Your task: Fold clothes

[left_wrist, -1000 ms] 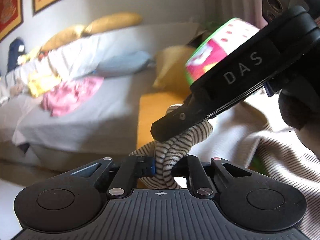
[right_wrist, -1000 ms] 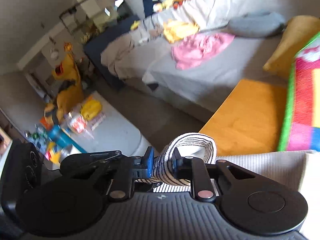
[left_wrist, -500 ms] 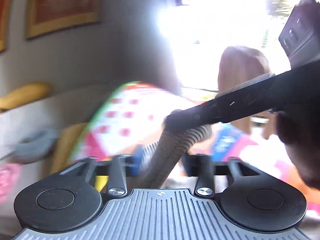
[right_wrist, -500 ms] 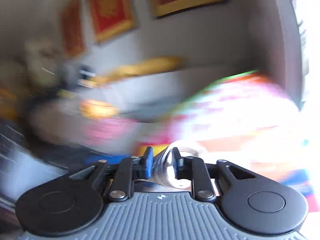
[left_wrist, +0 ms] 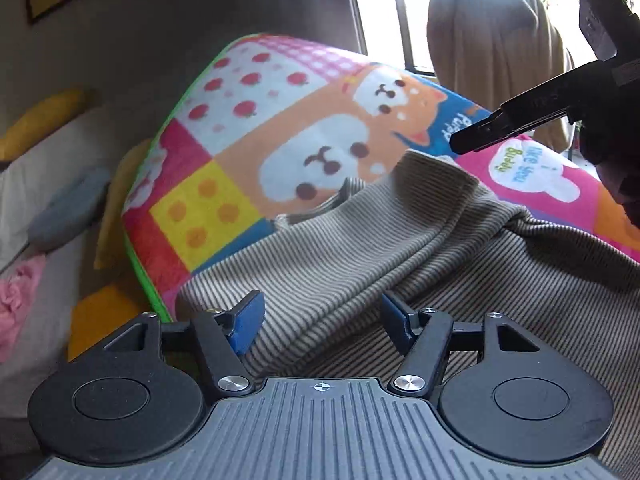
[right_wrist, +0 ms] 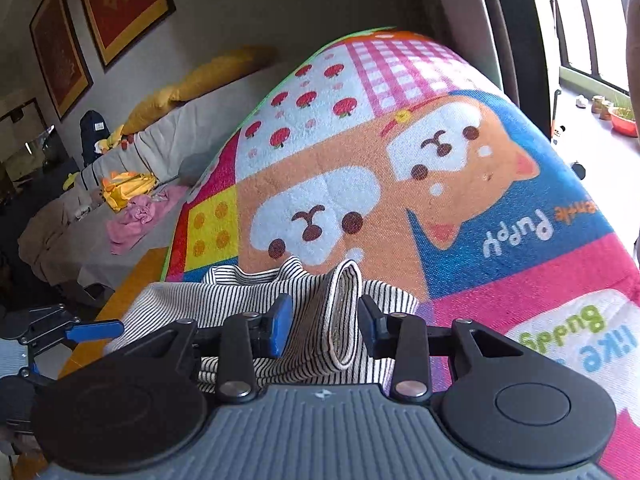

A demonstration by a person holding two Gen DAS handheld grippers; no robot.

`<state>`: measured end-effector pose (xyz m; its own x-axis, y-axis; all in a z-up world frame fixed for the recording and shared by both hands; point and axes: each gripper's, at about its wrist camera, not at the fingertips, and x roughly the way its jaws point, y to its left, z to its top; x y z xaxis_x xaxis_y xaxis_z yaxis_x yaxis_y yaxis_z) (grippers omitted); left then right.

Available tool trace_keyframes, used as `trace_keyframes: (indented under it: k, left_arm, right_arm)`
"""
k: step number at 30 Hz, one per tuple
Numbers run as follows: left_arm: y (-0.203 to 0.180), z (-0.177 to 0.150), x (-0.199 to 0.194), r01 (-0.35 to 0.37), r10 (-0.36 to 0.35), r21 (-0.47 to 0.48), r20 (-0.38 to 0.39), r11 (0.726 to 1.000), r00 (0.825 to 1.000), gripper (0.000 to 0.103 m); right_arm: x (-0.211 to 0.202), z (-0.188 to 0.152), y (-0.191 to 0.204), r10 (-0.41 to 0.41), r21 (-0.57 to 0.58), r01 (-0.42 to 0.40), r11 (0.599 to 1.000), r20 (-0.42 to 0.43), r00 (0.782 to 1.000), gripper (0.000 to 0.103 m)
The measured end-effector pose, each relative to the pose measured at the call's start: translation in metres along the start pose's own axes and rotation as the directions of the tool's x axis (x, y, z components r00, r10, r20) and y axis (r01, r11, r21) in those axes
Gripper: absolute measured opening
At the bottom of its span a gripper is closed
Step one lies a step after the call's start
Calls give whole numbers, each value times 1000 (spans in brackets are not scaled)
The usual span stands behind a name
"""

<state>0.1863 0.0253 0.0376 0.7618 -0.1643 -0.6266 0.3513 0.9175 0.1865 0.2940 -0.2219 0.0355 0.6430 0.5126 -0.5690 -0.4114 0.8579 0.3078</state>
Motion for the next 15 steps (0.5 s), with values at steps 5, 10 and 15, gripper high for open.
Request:
trace_keyframes:
  k: [5, 10, 15]
  left_arm:
    - [-1, -4, 18, -24, 24, 30, -2, 999, 1000, 45]
    - [4, 4, 27, -21, 21, 3, 14, 1000, 1000, 13]
    - [0, 6, 20, 61, -64, 64, 37, 996, 997, 22]
  right_arm:
    - [35, 1, 13, 20, -31, -22, 999, -52, 998, 8]
    - [6, 0, 20, 1, -84, -1, 996, 0, 1000, 5]
    - [-27, -6, 20, -60, -144, 66, 987, 47, 997, 5]
